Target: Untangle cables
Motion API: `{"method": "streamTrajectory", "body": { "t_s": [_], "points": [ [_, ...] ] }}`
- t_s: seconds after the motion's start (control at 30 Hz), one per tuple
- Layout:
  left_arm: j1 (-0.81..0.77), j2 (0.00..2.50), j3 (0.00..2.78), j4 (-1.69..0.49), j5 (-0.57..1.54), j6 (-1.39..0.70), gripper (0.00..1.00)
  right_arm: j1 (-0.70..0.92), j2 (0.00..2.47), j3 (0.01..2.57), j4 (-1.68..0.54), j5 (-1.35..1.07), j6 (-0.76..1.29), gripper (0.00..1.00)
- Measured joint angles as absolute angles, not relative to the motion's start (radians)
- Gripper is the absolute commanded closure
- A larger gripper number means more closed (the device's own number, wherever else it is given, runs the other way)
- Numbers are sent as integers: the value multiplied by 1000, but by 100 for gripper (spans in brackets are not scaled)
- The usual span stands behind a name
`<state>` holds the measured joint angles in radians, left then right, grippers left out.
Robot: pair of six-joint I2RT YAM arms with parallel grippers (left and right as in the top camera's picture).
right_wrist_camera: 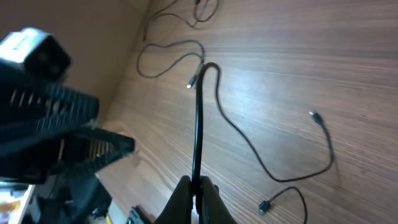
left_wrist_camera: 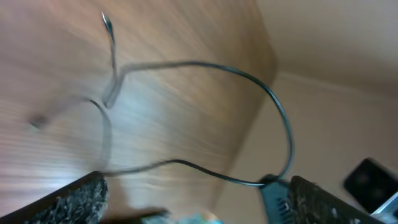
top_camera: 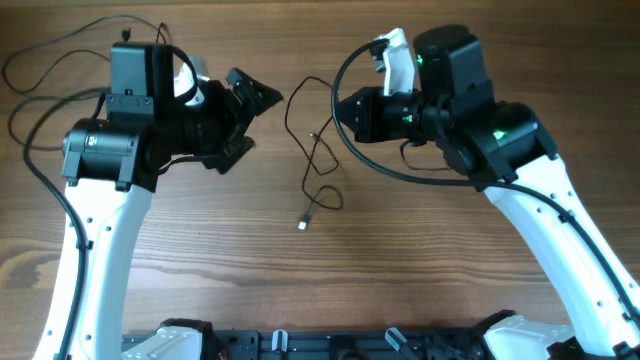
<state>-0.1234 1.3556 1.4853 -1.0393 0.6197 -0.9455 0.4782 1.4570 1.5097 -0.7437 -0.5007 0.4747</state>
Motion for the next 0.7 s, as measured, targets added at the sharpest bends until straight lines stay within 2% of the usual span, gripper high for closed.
{"method": "streamTrajectory", "body": {
  "t_s": [0.07, 0.13, 0.2, 0.27, 0.37, 0.4, 0.5, 0.6, 0.7],
  "points": [
    [-123, 1356, 1485, -1038, 669, -1092, 4, 505, 1459, 1510, -718, -511, 475, 96],
    [-123, 1356, 1485, -1013, 689, -1148, 7, 530, 1461, 1510, -710, -517, 466, 96],
    [-123, 1356, 1485, -999, 730, -1181, 10, 560, 1467, 1510, -709, -518, 437, 96],
    [-123, 1356, 1485, -966, 770, -1213, 20, 582, 1472, 1510, -709, -522, 408, 96],
    [-124, 1356, 1485, -926, 792, -1260, 25, 604, 1472, 1510, -709, -529, 373, 96],
    [-123, 1356, 1485, -923, 795, -1271, 30, 613, 1472, 1510, -709, -532, 366, 96],
    [-124, 1356, 1485, -923, 795, -1285, 32, 648, 1472, 1510, -693, -540, 342, 96],
    [-131, 1360, 1485, -923, 794, -1290, 47, 667, 1472, 1510, -678, -543, 334, 96],
    [-133, 1364, 1485, -924, 794, -1296, 55, 667, 1472, 1510, -678, -543, 334, 96]
  ]
}}
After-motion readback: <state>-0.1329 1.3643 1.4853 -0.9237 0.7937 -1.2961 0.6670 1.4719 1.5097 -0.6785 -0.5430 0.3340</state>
